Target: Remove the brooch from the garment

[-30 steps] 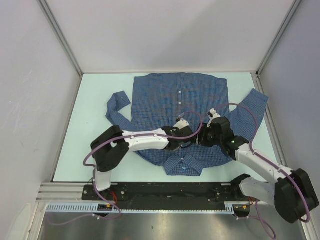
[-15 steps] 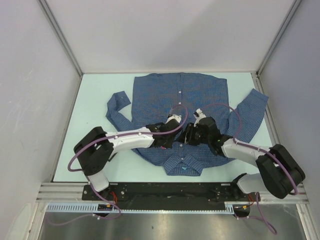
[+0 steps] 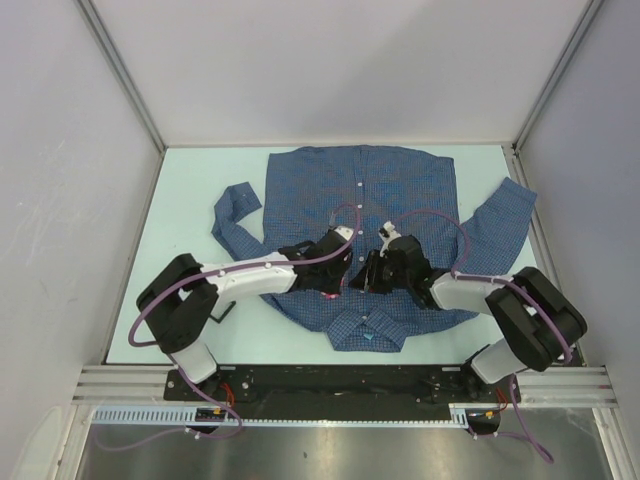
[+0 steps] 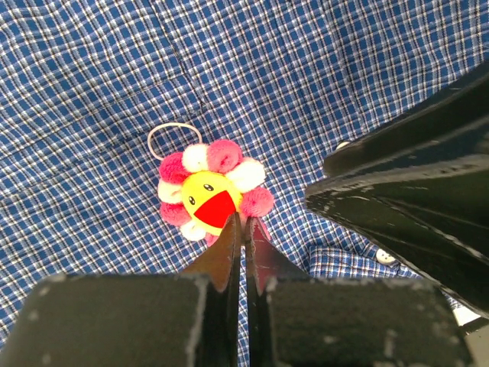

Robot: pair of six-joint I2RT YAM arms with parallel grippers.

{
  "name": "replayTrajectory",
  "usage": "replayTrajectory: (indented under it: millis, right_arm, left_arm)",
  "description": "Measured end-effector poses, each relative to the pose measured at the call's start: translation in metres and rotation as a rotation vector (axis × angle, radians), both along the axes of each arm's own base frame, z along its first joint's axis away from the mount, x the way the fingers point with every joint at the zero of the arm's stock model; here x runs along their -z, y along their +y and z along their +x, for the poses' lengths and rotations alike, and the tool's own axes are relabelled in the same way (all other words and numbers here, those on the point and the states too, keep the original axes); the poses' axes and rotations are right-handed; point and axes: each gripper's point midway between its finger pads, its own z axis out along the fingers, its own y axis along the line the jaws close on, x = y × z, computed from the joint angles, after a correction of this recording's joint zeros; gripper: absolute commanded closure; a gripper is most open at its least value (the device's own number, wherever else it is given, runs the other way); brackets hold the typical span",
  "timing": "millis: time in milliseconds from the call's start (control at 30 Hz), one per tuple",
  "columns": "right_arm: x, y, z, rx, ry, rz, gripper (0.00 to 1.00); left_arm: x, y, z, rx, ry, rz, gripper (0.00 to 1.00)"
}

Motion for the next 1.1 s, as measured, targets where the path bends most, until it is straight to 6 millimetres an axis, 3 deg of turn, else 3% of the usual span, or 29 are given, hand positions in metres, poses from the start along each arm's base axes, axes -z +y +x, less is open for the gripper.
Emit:
replayTrajectory:
  millis: [300, 667, 1100]
  right_arm:
    - [0.007, 0.012, 0.009, -0.007, 0.033, 0.009, 0.71]
    - [0.015, 0.025, 0.018, -0.025, 0.057, 0.031, 0.67]
    - [0.023, 0.031, 0.032, -0.028, 0.1, 0.065, 0.7]
  left_arm:
    - [0.0, 0.004, 0.005, -0.014, 0.007, -0.01, 1.0]
    - [0.001, 0.008, 0.026, -0.059, 0.019, -0.008, 1.0]
    - [0.003, 0.007, 0.029, -0.049, 0.049, -0.043, 1.0]
